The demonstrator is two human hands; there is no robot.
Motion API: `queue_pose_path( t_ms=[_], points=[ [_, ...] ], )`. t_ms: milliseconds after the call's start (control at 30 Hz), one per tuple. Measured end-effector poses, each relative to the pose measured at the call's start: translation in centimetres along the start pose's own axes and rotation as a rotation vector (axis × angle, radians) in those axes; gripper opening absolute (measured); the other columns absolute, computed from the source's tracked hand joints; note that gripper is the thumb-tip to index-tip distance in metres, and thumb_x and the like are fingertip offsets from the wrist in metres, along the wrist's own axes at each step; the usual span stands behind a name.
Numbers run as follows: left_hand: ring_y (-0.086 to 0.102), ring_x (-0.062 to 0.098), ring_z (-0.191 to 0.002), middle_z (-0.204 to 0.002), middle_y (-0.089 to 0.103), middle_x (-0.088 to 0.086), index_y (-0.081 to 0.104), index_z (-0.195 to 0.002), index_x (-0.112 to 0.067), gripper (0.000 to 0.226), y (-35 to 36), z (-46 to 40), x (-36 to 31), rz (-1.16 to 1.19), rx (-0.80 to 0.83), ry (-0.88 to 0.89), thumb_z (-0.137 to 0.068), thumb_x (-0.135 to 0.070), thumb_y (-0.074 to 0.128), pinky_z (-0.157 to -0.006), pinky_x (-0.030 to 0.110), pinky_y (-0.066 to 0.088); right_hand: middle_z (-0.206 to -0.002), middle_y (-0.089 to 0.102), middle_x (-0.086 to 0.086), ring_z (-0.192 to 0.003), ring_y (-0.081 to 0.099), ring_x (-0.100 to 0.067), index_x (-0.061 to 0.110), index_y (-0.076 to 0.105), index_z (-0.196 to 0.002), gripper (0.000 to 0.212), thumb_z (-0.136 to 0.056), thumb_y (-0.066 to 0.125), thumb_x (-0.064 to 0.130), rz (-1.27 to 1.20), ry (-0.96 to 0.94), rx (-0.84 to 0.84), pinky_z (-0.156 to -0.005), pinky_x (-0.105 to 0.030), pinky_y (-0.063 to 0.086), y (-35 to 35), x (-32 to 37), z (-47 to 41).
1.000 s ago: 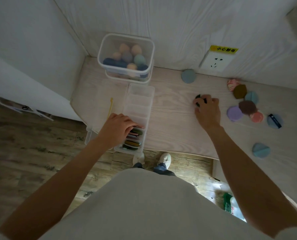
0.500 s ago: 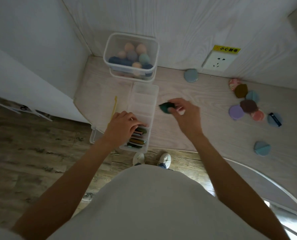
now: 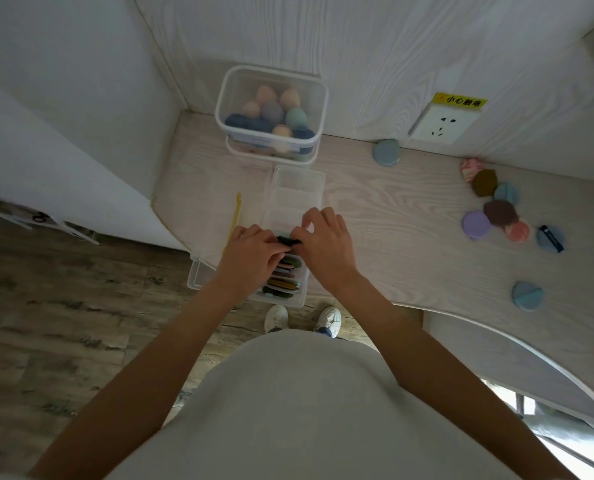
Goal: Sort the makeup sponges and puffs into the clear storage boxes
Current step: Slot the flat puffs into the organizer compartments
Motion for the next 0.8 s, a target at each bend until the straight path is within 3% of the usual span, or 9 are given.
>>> queue_pose_path(
  t_ms=[133,333,500,667,800],
  points=[
    [0.06,0.025,-0.076,-0.084,0.071,0.001,0.074,-0.092,-0.022,0.014,0.0,0.0,0.1,-0.002,-0.001,-0.018,-0.079,-0.018,0.071,-0.073,0.037,0.042,-0.084,0.058,-0.004,-0.075,0.052,-0.024,0.018,0.07,-0.059,0.009,-0.066,0.075,0.016,0.062,-0.051,0.027,-0.068,-0.028,0.033,-0.5,-0.3,-0.3],
    [0.059,0.025,-0.075,-0.083,0.07,0.0,0.073,-0.091,-0.022,0.014,0.0,0.0,0.0,-0.016,-0.004,-0.005,-0.078,-0.018,0.071,-0.072,0.038,0.042,-0.076,0.057,-0.001,-0.072,0.052,-0.022,0.018,0.066,-0.048,0.017,-0.055,0.081,0.016,0.148,-0.089,0.211,-0.061,-0.03,0.04,0.9,0.9,-1.5],
    [0.062,0.024,-0.07,-0.079,0.071,0.002,0.073,-0.089,-0.018,0.013,-0.1,-0.1,0.1,0.018,-0.003,-0.013,-0.075,-0.017,0.074,-0.072,0.034,0.044,-0.074,0.058,-0.001,-0.071,0.052,-0.021,0.017,0.071,-0.057,0.011,-0.063,0.081,0.017,0.061,-0.016,0.14,-0.061,-0.029,0.043,0.4,-0.1,-0.7],
    [0.063,0.021,-0.065,-0.076,0.071,0.001,0.072,-0.085,-0.018,0.011,-0.2,-0.2,0.2,0.034,0.015,-0.04,-0.075,-0.017,0.075,-0.072,0.033,0.044,-0.076,0.059,-0.003,-0.068,0.052,-0.021,0.014,0.066,-0.059,0.011,-0.067,0.073,0.013,0.022,-0.109,0.003,-0.06,-0.03,0.043,-0.2,0.0,-0.6],
    [0.062,0.024,-0.074,-0.084,0.071,0.003,0.07,-0.096,-0.017,0.015,0.0,-0.2,0.0,-0.016,0.055,-0.021,-0.082,-0.02,0.065,-0.073,0.035,0.044,-0.077,0.059,-0.003,-0.07,0.052,-0.02,0.013,0.065,-0.061,0.01,-0.07,0.069,0.014,0.05,-0.155,-0.038,-0.061,-0.03,0.043,-0.7,-0.1,-0.6]
  ],
)
Point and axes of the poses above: each hand's wrist, its own z-axis away from the middle knuckle, its own y-axis out of the palm, x = y × z, the point moved 5 cm from there along -z, towards the middle knuckle
